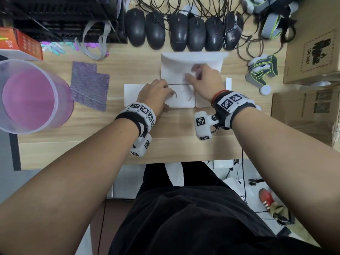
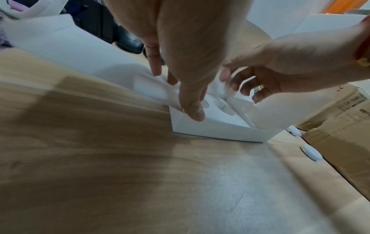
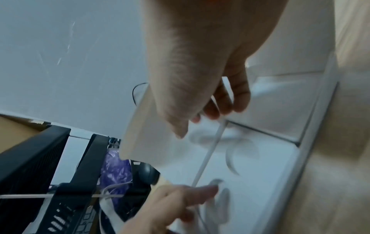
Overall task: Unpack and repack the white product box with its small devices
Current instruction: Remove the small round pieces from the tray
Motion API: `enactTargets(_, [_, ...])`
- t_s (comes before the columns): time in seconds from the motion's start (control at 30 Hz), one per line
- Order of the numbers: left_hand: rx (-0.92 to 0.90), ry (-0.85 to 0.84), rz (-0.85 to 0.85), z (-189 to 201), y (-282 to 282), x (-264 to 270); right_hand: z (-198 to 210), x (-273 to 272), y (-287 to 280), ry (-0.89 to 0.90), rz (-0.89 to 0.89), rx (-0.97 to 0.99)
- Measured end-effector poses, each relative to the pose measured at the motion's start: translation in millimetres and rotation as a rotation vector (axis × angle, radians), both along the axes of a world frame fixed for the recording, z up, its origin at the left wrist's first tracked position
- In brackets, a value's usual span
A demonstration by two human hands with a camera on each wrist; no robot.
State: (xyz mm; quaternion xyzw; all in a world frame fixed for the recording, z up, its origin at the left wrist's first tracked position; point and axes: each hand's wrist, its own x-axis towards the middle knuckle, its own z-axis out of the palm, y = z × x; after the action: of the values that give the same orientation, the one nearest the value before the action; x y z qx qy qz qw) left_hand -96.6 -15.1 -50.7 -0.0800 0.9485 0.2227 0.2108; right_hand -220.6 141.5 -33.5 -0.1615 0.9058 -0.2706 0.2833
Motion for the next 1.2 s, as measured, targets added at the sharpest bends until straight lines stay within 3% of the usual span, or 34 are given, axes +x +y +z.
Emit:
enactTargets(0.07, [0.011, 0.006, 0.039, 0, 2, -1, 4, -13, 4, 0.036, 0.006, 0.052])
enactTargets(0.23, [-0.013, 0.002, 0.035, 2, 5, 0, 2, -23, 13, -0.047, 0.242, 0.333])
enactTargets(0.73, [-0.187, -0.109, -0.074, 15, 10, -18, -11, -21, 23, -0.031, 0.271, 0.358])
enactTargets(0.93, [-0.202, -0.036, -0.034, 25, 21, -24, 30, -46, 46, 0.077, 0.128, 0.07])
enactTargets(1.07, [-0.185, -0.023, -0.01, 22, 33, -26, 44, -59, 84, 0.033, -0.119, -0.094])
enactTargets(1.2, [-0.168, -0.039, 0.026, 18, 34, -28, 31, -67, 141, 0.123, -0.319, 0.073])
